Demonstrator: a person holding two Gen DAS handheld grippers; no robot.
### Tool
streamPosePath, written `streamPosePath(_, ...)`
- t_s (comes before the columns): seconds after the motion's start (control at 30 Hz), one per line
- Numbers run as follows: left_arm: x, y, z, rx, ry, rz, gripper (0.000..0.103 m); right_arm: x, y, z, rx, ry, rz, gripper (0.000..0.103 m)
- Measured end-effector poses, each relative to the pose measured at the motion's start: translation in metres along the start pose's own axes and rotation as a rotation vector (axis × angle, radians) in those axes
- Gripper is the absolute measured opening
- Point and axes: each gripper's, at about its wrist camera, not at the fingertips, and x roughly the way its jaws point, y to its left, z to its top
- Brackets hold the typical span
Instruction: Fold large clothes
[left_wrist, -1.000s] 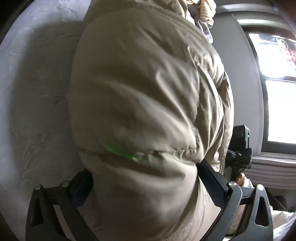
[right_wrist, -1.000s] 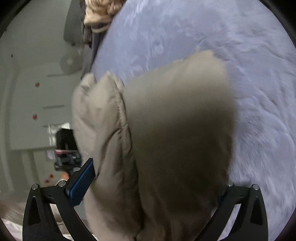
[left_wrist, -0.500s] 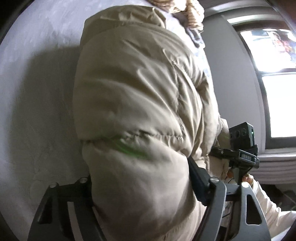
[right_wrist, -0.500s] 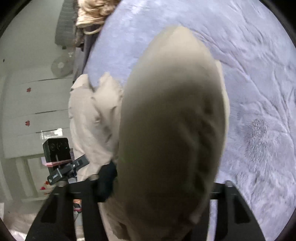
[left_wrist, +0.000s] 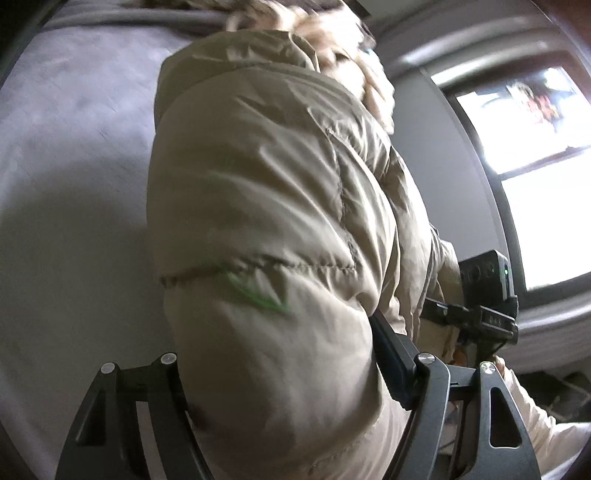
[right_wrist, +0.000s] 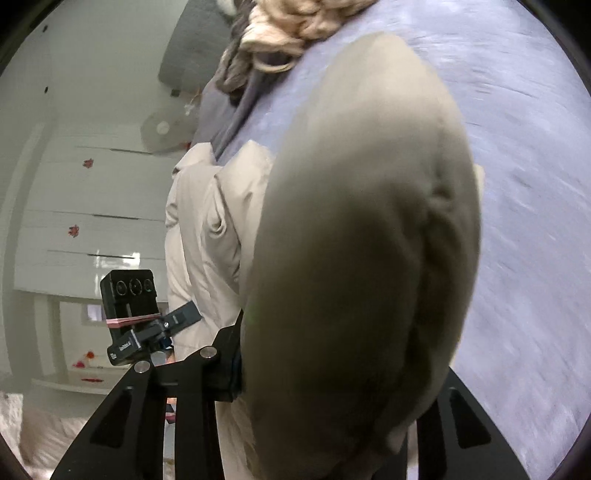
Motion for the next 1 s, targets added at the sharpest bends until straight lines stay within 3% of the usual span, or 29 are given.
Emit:
streamPosePath(0.27, -0.02, 0.08, 0.069, -0.008, -0.084, 0.109, 0.076, 0.099, 0.035, 0.074, -0.052, 0.036, 0.045, 0.042)
streamPosePath(0.37, -0.008, 0.135, 0.072, -0.041, -0.063, 0.169, 0.078, 0.121, 0.027, 0.085, -0.05, 0.059, 0.008, 0.042)
streamPosePath(0.43, 0.0, 0.155, 0.07, -0.078, -0.061, 0.175, 0.084, 0.136, 0.017, 0.089, -0.042, 0.074, -0.039, 0.042)
streamPosePath(0.53, -0.004, 0.17, 0.069, -0.088, -0.079, 0.187, 0.085, 0.147, 0.002, 0.09, 0.017, 0.08, -0.05, 0.051)
streamPosePath(0.67, -0.019, 0.138, 0.058, -0.04, -0.126, 0.308, 0.085, 0.133, 0.005, 0.087, 0.036, 0.07, -0.111, 0.058)
streamPosePath(0.83, -0.066, 0.121, 0.054, -0.012, -0.256, 0.38, 0.085, 0.08, 0.042, 0.07, -0.088, -0.051, -0.345, 0.059)
streamPosePath(0.87, -0.063, 0.115, 0.058, -0.013, -0.269, 0.394, 0.085, 0.073, 0.044, 0.07, -0.109, -0.084, -0.375, 0.056)
streamPosePath(0.9, -0.063, 0.114, 0.058, -0.004, -0.275, 0.413, 0.085, 0.06, 0.052, 0.066, -0.129, -0.134, -0.397, 0.041)
streamPosePath(0.93, -0.061, 0.112, 0.057, 0.015, -0.275, 0.441, 0.085, 0.051, 0.06, 0.058, -0.145, -0.165, -0.403, 0.033)
streamPosePath(1.0, -0.055, 0.109, 0.058, 0.045, -0.265, 0.476, 0.085, 0.038, 0.066, 0.058, -0.168, -0.2, -0.392, 0.028)
